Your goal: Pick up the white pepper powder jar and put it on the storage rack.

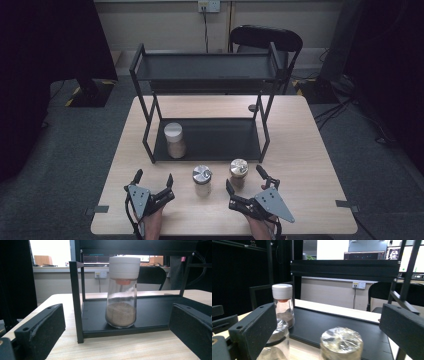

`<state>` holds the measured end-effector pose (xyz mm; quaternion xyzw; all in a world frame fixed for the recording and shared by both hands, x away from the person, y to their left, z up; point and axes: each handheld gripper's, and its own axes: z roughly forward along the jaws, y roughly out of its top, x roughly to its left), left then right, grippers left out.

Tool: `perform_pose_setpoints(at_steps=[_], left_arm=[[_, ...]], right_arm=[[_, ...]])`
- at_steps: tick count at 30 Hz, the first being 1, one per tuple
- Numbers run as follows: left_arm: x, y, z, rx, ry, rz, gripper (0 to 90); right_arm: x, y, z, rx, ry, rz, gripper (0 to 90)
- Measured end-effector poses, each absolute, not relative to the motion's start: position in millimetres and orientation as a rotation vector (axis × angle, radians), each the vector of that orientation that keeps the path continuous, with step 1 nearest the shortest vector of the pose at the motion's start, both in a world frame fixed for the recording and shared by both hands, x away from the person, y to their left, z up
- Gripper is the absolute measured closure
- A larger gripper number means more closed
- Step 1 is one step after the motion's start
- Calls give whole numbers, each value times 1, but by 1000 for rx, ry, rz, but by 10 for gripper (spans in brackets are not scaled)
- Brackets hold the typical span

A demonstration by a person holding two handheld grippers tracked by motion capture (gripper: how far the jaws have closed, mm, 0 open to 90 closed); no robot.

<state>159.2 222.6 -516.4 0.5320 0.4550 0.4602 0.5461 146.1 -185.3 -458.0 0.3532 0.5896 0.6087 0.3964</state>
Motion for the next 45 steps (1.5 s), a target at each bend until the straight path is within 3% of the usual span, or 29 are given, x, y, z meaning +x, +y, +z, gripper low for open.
perform_pose_setpoints(at_steps=[45], left_arm=[[159, 222, -516, 1260, 1081, 1092, 3]], right_arm=[[156, -143, -463, 851, 1626, 1634, 54]])
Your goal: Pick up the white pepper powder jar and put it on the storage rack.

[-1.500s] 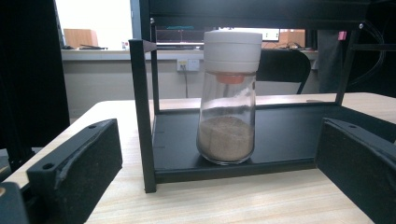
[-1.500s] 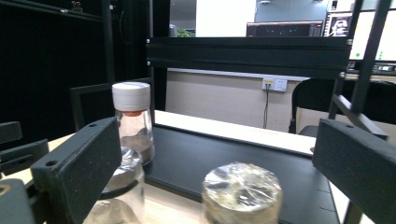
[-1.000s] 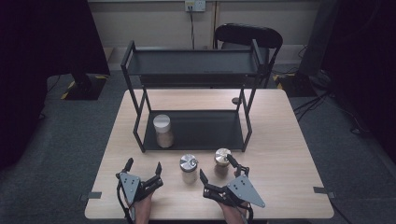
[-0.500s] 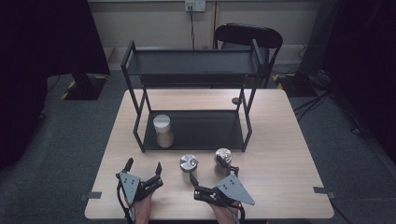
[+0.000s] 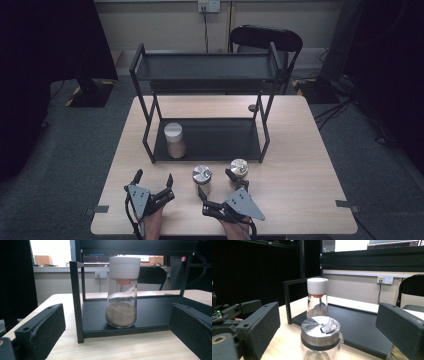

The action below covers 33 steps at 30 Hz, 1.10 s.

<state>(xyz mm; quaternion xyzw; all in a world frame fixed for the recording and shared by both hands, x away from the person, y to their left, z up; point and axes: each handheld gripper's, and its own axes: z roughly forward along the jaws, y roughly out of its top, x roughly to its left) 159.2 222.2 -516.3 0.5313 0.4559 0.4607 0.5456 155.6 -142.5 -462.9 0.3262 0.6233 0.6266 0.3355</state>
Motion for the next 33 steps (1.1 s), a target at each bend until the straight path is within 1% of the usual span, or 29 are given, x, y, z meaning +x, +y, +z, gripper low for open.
perform_pose_setpoints(at_steps=[13, 22, 33], left_arm=[[159, 223, -516, 1261, 1080, 1091, 3], [159, 223, -516, 1261, 1081, 1091, 4], [159, 223, -516, 1262, 1078, 1088, 4]], right_arm=[[166, -134, -464, 840, 1681, 1605, 59], [173, -126, -462, 835, 1719, 1568, 80], [184, -121, -466, 865, 1753, 1537, 130]])
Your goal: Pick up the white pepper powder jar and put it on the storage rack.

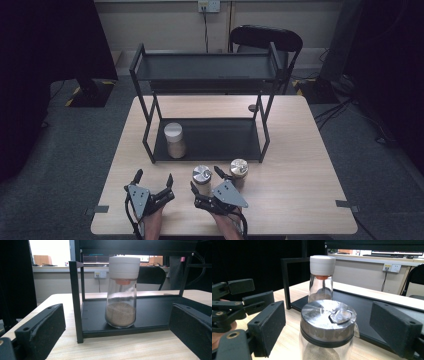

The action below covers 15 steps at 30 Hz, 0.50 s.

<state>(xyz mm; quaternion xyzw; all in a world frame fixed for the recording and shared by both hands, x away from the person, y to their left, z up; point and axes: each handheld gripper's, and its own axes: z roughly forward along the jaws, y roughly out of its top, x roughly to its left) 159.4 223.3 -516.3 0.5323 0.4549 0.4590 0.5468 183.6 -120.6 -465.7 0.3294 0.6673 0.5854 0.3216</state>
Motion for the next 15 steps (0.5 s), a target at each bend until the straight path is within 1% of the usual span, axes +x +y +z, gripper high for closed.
perform_pose_setpoints(at_steps=[15], left_arm=[[159, 224, -516, 1264, 1074, 1086, 7]], right_arm=[[190, -115, -478, 911, 1787, 1514, 155]])
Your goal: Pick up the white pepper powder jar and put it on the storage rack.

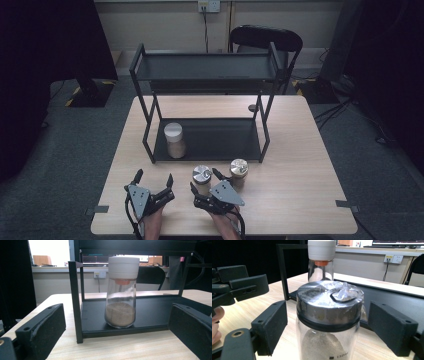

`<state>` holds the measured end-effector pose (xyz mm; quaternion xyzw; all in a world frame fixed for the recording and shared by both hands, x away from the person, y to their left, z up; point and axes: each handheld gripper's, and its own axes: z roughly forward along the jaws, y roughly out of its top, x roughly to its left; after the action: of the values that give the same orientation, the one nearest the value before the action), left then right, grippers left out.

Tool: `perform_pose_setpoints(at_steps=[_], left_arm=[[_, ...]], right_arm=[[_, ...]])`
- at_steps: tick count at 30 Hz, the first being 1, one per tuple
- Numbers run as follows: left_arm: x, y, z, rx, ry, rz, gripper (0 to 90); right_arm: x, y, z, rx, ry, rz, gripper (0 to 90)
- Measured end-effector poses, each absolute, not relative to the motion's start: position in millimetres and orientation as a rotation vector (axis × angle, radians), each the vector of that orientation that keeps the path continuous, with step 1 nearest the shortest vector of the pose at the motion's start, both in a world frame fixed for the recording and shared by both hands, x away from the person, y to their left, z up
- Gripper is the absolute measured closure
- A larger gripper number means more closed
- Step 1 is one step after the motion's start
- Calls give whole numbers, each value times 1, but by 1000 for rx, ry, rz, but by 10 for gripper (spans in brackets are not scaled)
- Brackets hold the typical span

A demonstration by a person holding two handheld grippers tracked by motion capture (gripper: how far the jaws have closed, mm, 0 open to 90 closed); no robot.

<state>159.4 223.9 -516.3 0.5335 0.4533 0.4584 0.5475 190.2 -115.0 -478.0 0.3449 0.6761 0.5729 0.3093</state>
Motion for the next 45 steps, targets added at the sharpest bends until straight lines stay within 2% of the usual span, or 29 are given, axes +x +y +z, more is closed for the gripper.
perform_pose_setpoints(at_steps=[11, 37, 45], left_arm=[[159, 224, -516, 1265, 1073, 1086, 9], [159, 224, -516, 1264, 1073, 1085, 10], [159, 224, -516, 1265, 1073, 1086, 11]], right_arm=[[194, -115, -478, 921, 1820, 1505, 174], [206, -110, -465, 991, 1912, 1438, 298], [206, -109, -465, 991, 1910, 1436, 303]])
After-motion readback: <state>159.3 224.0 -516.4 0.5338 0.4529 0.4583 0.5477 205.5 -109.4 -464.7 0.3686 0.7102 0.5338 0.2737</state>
